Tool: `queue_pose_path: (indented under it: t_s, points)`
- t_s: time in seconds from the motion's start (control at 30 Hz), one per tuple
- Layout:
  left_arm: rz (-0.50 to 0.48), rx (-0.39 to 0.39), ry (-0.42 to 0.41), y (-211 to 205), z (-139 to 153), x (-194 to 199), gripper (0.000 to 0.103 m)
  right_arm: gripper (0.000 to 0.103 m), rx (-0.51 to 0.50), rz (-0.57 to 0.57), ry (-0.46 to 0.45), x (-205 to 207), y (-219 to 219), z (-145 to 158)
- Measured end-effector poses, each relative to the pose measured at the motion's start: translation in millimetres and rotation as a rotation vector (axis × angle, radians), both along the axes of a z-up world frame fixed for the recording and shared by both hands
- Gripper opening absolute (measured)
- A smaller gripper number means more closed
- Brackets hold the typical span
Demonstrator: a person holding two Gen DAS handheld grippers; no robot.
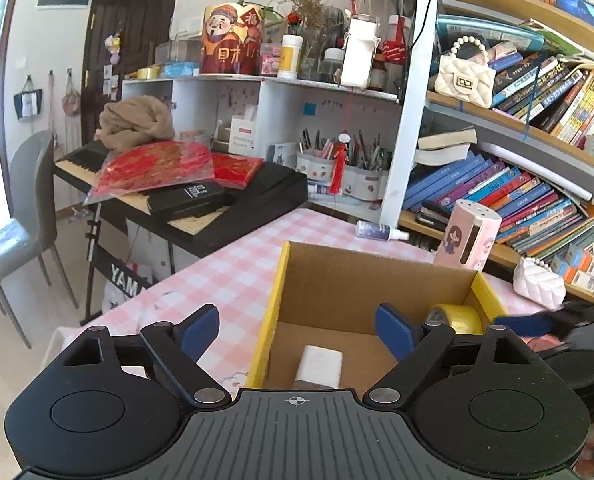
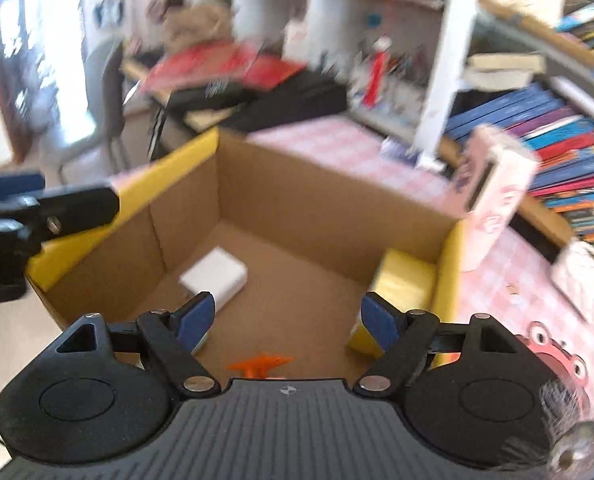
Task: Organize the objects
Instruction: 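Open the left tool dropping the stapler while right tool releases the pig into box, then withdraw both tools from the box back toward the table items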
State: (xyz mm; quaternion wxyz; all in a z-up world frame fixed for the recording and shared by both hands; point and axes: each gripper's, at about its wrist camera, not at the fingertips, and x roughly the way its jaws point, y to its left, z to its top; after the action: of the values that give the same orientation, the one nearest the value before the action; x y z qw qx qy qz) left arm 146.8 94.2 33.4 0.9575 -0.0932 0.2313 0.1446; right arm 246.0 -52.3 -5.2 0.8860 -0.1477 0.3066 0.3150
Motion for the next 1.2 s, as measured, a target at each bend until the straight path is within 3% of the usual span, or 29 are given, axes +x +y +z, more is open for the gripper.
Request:
queue_pose_path:
  t_s: [0.2, 0.37, 0.77, 1.2]
  points:
    - [-0.026, -0.004, 0.003, -3.0, 0.2, -16.1, 0.088, 0.08, 0.086, -0.154, -0.092, -29.5, -26.4, 19.8]
    - [-0.077, 0.024, 0.016, -10.7, -4.4, -30.0, 0.088, 0.08, 0.079, -0.238, -0.149, -54.8, -38.6, 18.3]
    - [-0.143, 0.057, 0.146, -24.6, -26.7, -72.1, 0.088, 0.082, 0.024, -0.349, -0.073, -120.1, -53.1, -7.9]
    - [-0.21, 0.063, 0.177, -33.9, -29.7, -128.4, 0.089, 0.085, 0.012, -0.435, -0.041, -189.7, -69.2, -16.0]
